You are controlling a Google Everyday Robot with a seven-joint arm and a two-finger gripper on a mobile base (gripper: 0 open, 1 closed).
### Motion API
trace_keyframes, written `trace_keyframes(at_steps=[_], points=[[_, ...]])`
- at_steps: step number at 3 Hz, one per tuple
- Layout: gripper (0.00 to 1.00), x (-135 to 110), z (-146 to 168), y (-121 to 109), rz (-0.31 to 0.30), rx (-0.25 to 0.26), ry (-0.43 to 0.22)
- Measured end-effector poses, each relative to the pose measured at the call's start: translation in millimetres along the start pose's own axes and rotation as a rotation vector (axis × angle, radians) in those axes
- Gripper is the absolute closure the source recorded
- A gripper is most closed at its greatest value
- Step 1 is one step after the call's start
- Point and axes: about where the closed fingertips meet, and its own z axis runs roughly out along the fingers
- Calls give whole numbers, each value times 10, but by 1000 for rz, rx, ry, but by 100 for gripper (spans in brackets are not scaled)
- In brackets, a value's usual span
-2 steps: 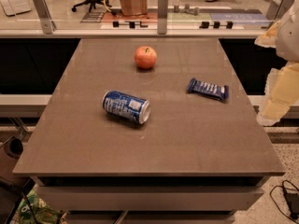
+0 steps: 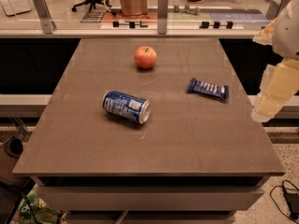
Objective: Place pepsi can upright
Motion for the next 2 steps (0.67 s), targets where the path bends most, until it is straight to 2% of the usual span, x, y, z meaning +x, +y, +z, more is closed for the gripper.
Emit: trace_keyframes(at_steps=[1,2], points=[[0,-151,48,-90,52,-15,-8],[0,-384,176,-286,145,-35,6]])
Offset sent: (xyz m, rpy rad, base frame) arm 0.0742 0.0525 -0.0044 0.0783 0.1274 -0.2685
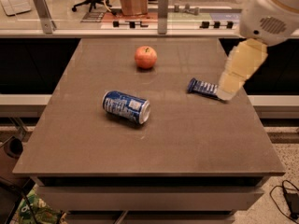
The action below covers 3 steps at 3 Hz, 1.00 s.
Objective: Place pepsi can upright
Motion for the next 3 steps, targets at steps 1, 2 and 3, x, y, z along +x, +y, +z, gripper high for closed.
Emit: trace_keyframes(at_steps=[1,2,3], points=[[0,-323,198,-139,68,-12,30],[0,-609,393,-157,112,-21,41],[0,-807,549,-43,132,-29,56]])
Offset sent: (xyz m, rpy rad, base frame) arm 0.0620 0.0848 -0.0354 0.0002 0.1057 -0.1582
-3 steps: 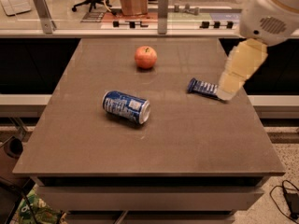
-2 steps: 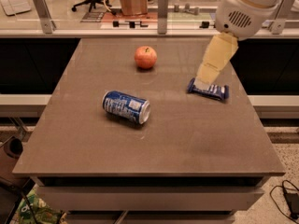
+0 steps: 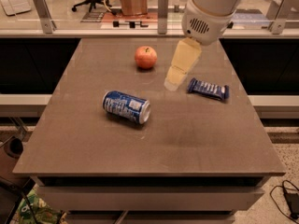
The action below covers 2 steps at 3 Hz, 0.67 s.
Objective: Place pepsi can upright
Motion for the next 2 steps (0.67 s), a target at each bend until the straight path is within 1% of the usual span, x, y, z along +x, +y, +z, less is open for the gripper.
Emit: trace_keyframes(at_steps=[1,2], points=[[0,-180,143,167,-10,-15,13],[0,-369,239,291,-44,-21,24]])
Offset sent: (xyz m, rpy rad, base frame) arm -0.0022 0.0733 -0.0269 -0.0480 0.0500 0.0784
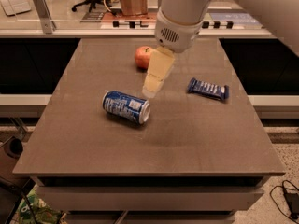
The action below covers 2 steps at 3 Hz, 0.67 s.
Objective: Place pepsi can upright
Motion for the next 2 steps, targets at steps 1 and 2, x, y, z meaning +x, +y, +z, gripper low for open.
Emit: trace_keyframes(at_steps=[1,2], points=[[0,-153,70,80,-45,-3,14],[0,-275,102,114,-106,0,14]])
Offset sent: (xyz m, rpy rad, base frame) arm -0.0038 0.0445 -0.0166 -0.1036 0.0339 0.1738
